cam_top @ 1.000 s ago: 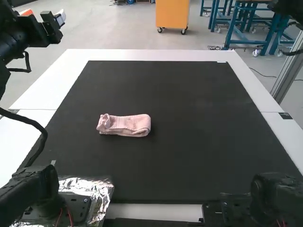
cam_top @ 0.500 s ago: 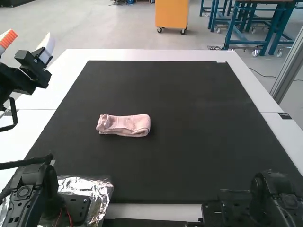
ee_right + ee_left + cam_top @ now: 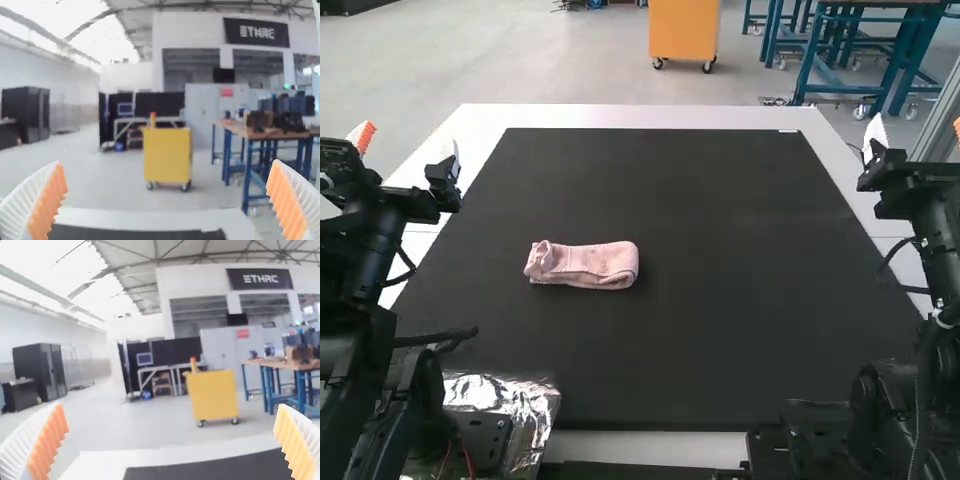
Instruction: Fold the towel.
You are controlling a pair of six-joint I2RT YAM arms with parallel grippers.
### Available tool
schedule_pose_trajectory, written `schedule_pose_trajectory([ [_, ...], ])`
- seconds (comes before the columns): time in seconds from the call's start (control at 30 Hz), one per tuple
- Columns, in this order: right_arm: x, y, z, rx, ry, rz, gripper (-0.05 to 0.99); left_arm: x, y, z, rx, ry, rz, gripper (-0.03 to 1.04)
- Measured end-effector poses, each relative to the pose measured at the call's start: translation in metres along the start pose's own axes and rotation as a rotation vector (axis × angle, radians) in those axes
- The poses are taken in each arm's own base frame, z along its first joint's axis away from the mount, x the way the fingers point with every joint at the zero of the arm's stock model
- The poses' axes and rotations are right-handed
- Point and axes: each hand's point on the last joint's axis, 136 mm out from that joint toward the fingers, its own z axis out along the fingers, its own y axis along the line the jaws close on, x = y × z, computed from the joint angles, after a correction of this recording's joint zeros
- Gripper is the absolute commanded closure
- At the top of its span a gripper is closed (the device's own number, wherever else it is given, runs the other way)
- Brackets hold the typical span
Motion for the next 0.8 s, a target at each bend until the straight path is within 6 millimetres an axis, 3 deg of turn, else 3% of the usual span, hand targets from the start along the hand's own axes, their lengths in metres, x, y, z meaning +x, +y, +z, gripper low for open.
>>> schedule_pose_trajectory([
  [0.07,0.024,-0.004,0.0,0.025,0.017,-0.035,0.02,0.035,0.009,-0.002,-0.058,0.061,0.055,0.04],
  [0.2,0.098,-0.019,-0.01,0.103,0.162,-0.072,0.02,0.1,0.023,-0.014,-0.141,0.258,0.122,0.04],
  [0.27,0.134,-0.024,-0.018,0.131,0.292,-0.074,0.02,0.113,0.026,-0.018,-0.157,0.315,0.124,0.04],
  [0.43,0.186,-0.029,-0.041,0.155,0.524,-0.077,0.02,0.137,0.02,-0.026,-0.137,0.411,0.059,0.04],
  [0.53,0.188,-0.027,-0.043,0.147,0.536,-0.076,0.02,0.145,0.012,-0.029,-0.105,0.446,0.008,0.04],
  [0.8,0.193,-0.014,-0.044,0.073,0.555,-0.055,0.02,0.145,0.006,-0.028,-0.073,0.441,-0.039,0.04],
])
